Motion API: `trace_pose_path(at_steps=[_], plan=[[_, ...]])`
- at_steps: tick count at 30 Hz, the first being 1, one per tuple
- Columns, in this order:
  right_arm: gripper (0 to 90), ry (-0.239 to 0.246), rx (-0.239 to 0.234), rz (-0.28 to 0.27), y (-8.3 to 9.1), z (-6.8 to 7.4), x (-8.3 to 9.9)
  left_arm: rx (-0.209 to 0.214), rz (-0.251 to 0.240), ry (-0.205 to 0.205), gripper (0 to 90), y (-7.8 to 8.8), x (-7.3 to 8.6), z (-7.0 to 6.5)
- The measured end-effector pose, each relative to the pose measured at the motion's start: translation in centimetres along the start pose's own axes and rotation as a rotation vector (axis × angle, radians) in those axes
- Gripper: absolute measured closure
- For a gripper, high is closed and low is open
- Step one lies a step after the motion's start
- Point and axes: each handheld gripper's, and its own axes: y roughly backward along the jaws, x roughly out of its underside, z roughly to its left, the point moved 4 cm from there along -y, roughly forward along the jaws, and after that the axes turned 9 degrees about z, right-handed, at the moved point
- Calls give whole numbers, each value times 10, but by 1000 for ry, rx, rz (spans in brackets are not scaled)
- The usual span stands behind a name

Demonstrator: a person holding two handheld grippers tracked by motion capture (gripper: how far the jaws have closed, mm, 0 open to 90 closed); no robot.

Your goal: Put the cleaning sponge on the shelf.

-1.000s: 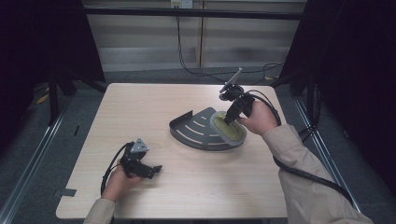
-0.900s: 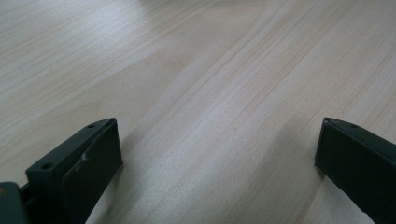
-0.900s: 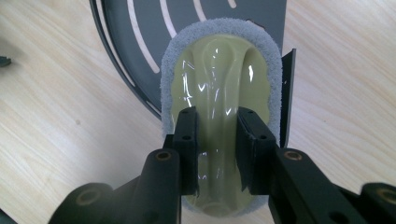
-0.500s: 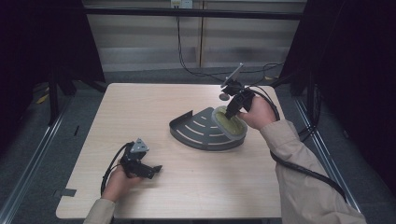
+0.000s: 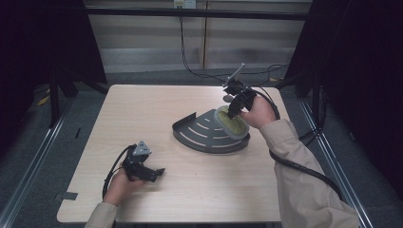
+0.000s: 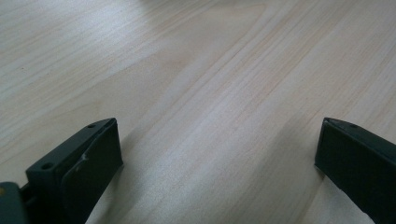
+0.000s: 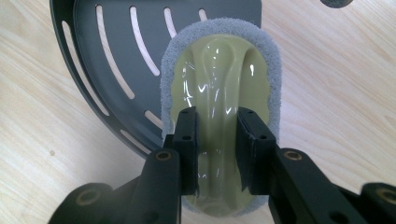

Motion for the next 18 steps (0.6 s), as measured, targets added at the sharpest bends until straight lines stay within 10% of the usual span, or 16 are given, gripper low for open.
trace_pose_path(at_steps=[18], plan=[[716,18,-7,30,-24,3,-7,0,1,-1,0,0,0,0]])
